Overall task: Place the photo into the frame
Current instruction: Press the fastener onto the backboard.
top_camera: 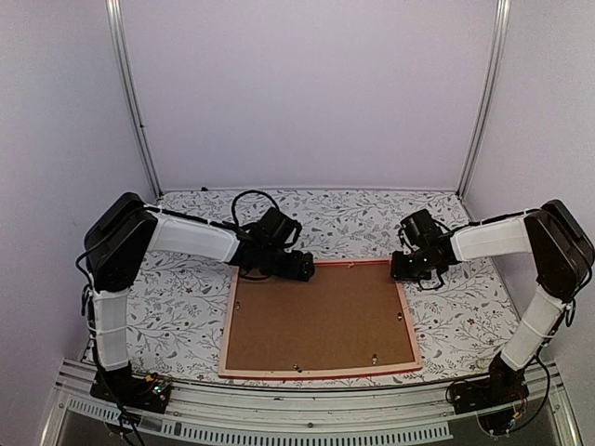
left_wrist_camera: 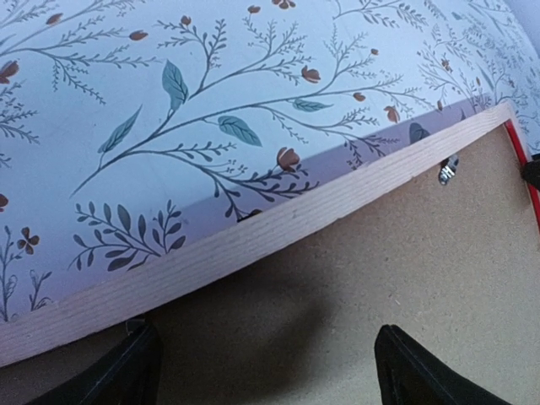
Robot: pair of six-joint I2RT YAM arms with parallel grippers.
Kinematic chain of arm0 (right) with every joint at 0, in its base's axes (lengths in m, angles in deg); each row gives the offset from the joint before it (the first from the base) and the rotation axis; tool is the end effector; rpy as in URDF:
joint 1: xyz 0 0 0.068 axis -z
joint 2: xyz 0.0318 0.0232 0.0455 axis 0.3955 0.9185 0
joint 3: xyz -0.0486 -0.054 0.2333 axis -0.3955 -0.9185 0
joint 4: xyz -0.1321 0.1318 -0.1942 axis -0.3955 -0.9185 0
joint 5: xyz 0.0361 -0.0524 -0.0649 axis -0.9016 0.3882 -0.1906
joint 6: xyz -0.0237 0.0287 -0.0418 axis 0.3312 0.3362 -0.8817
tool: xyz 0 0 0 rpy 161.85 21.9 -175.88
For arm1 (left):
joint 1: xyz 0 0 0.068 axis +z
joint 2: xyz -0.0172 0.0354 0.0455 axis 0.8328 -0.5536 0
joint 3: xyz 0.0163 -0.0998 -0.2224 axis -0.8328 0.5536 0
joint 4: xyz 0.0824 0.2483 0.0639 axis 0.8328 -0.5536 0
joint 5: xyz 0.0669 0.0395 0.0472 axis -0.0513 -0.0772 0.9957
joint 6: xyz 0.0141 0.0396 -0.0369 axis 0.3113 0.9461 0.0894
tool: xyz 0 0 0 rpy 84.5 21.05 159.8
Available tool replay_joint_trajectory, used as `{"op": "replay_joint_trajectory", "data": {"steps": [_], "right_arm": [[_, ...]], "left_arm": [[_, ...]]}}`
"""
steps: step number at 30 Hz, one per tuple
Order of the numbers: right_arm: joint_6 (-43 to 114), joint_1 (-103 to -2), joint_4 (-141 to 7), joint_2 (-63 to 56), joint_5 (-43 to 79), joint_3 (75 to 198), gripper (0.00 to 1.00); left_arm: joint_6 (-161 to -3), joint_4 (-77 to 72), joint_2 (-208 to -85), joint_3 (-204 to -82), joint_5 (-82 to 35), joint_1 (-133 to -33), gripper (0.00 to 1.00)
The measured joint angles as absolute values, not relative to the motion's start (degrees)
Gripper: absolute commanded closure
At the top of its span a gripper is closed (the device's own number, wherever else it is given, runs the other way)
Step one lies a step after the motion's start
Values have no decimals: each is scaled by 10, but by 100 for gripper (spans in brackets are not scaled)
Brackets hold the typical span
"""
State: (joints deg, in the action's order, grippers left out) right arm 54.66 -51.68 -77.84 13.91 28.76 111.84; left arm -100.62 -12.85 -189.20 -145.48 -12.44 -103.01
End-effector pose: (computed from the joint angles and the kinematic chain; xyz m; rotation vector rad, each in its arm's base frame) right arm 0.2894 0.1543 0.1041 -0.0317 2.6247 0.2806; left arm 0.2938 -0.3080 0.1052 0.3366 2.5133 -0.5047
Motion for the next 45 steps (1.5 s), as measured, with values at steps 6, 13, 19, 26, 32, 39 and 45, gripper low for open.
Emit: {"op": "replay_joint_trajectory", "data": {"steps": [6,13,19,26,32,39,45], "right_arm": [[550,-519,-778,139,287,1118,88],[553,-521,-782,139,288,1120,86],[555,-523,-800,139,294,1127,66],[557,-526,-820,135,301,1137,37],[546,-537,-846,93,323,1139,24],[529,-649,-872,25,353,1139,23],[514,-805,-884,13,354,1150,22]], "left_arm": [[-999,-129,-1892,-1455,-110,-1031,10],[-976,-127,-1890,-1451,-82,-1035,10],[-962,-127,-1830,-1393,-73,-1043,8],[-969,-128,-1714,-1302,-69,-1054,7],[-986,-136,-1669,-1251,-53,-1054,4],[-1006,-174,-1636,-1215,-1,-1052,3],[-1018,-196,-1598,-1181,7,-1027,2]]}}
